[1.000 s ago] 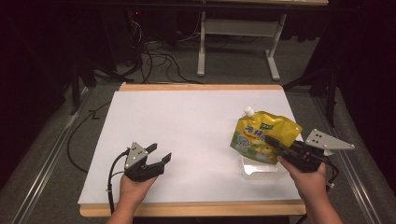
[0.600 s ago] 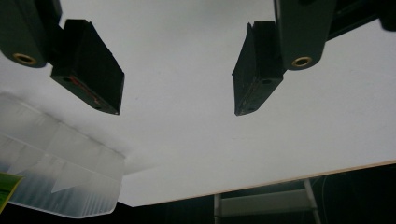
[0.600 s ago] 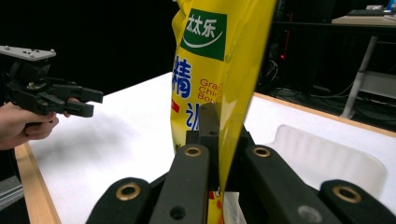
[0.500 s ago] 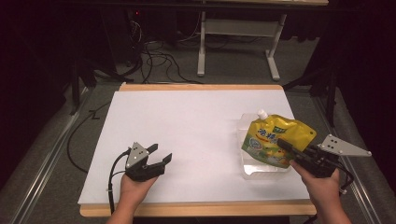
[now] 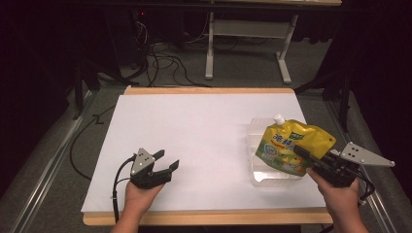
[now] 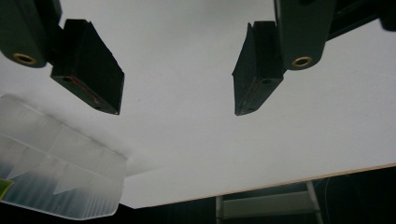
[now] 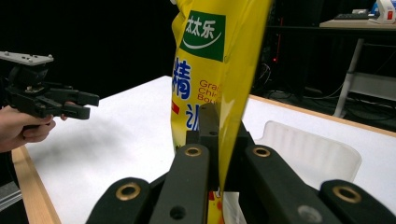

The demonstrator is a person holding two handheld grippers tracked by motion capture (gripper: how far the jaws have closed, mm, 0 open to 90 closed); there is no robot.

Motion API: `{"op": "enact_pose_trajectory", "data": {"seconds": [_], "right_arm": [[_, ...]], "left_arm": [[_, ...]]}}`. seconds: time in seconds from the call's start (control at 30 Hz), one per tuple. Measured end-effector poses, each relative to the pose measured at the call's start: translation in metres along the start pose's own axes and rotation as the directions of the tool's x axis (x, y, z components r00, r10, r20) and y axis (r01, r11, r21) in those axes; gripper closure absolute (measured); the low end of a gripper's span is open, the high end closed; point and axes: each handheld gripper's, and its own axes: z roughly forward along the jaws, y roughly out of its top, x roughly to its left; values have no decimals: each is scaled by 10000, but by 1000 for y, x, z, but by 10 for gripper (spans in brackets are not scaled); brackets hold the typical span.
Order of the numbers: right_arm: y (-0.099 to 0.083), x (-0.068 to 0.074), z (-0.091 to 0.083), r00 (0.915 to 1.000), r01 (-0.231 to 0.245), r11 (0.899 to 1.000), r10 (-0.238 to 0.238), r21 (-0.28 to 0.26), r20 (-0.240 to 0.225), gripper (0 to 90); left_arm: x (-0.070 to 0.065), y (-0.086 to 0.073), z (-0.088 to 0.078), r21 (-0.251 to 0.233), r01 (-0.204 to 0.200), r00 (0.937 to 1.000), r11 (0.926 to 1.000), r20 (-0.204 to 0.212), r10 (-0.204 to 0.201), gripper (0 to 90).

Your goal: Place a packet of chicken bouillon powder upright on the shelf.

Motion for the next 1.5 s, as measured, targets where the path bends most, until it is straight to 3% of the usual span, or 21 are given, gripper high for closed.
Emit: {"op": "enact_pose_trajectory", "data": {"seconds": [0.47,0.77,1.1,1.5], "right_arm": [[-12,2,10,10000,69,9987,-70,514,20,900],[-20,7,20,9977,-348,9963,301,785,602,900],[-23,7,22,9945,-443,9946,350,936,985,900],[-37,1,31,9941,-700,9873,571,1428,924,900]], "left_arm": [[0,0,0,14,-45,10000,10000,26,45,342],[0,1,0,28,-49,10000,10000,49,49,342],[1,1,0,54,-47,10000,10000,65,46,342],[1,0,1,116,-54,9999,9999,133,53,342]]}}
